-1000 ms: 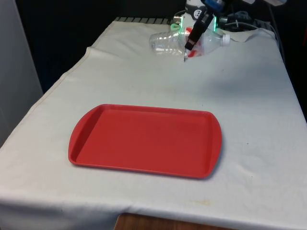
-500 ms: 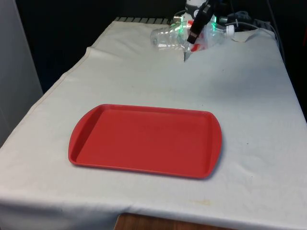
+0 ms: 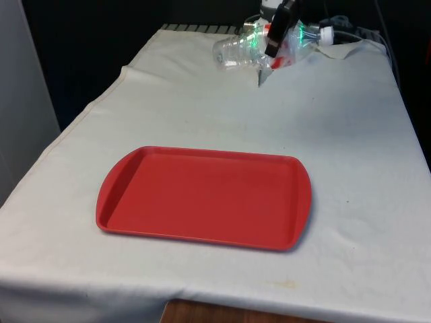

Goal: Place the bottle upright on the tray.

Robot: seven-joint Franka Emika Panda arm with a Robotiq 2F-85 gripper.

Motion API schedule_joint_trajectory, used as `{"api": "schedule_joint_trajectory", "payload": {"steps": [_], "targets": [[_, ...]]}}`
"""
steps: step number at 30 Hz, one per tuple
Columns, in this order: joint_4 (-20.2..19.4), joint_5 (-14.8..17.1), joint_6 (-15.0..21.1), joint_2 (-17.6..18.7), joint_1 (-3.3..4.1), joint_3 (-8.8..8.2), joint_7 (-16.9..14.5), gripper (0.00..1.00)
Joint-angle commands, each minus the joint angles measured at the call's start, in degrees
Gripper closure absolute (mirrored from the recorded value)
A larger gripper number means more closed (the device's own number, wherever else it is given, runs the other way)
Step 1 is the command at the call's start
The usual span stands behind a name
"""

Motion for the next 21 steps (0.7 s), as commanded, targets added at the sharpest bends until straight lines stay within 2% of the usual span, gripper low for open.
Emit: {"api": "schedule_joint_trajectory", "payload": {"steps": [1,6,7,8,14,16,17,21], "targets": [[-0.06,1.15,0.97,-0.23,-0.11,-0.23,-0.74,0.65],[0.17,2.52,2.23,-0.23,-0.11,-0.74,-1.26,0.65],[0.29,1.72,1.55,0.00,0.00,-0.69,-0.52,0.65],[0.23,3.04,2.75,-0.23,-0.11,-0.97,-1.43,0.65],[0.34,4.87,4.47,-0.34,-0.11,-1.72,-2.01,0.65],[0.52,4.07,3.90,-0.17,0.00,-1.72,-1.26,0.65],[0.34,5.44,5.04,-0.34,-0.11,-1.95,-2.23,0.65],[0.29,6.47,6.30,-0.34,-0.11,-2.46,-2.52,0.65]]}}
